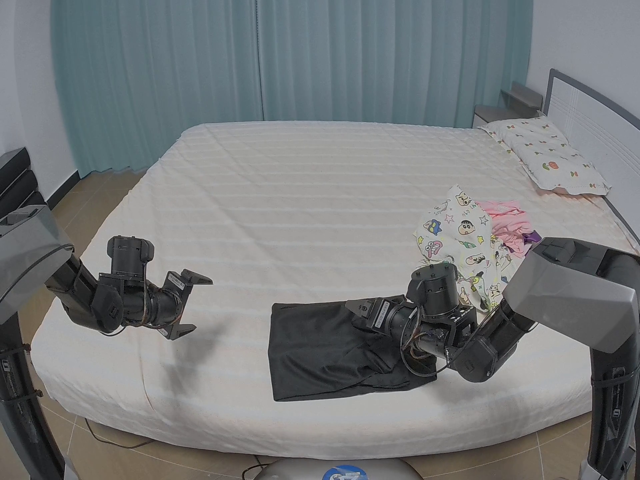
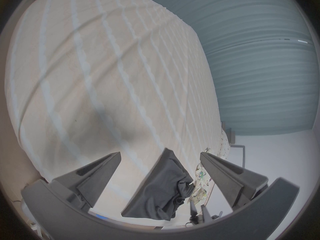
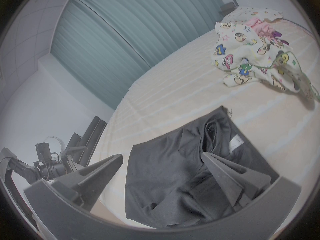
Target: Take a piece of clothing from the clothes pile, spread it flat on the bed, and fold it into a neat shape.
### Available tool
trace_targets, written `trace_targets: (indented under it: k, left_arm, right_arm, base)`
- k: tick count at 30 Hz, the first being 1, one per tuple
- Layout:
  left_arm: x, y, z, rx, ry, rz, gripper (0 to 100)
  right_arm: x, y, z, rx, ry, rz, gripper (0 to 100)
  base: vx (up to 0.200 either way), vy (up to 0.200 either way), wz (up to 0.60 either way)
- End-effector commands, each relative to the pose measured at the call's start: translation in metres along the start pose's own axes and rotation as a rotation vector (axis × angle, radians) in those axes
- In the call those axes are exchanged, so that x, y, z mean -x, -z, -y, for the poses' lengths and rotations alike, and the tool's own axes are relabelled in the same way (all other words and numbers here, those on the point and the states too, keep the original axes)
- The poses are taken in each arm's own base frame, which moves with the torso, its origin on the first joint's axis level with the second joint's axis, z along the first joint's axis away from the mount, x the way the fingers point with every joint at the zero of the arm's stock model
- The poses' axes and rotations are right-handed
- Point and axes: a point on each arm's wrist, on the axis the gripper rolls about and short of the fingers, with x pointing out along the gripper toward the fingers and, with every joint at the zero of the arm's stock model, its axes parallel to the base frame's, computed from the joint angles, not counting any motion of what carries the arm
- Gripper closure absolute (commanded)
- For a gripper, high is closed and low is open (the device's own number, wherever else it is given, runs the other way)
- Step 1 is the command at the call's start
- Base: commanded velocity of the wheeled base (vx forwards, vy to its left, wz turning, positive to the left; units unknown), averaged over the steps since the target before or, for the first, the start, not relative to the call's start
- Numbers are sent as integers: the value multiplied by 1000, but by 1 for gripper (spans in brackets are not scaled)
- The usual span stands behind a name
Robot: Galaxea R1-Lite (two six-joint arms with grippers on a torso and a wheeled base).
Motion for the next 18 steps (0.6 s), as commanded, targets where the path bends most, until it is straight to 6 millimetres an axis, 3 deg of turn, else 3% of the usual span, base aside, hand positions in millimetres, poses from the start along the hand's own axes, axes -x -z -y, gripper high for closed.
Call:
trace_targets:
  k: [1, 9, 18]
  left_arm:
    - [-1, 0, -3, 7, 16, 9, 0]
    - [-1, 1, -6, 4, 33, 14, 0]
    - [-3, 2, -9, 5, 23, 9, 0]
  right_arm:
    - [-1, 4, 2, 1, 15, -21, 0]
    - [-2, 1, 1, 1, 24, -13, 0]
    - [-1, 10, 12, 8, 76, -59, 0]
  base:
    - [0, 0, 0]
    - [0, 0, 0]
    - [0, 0, 0]
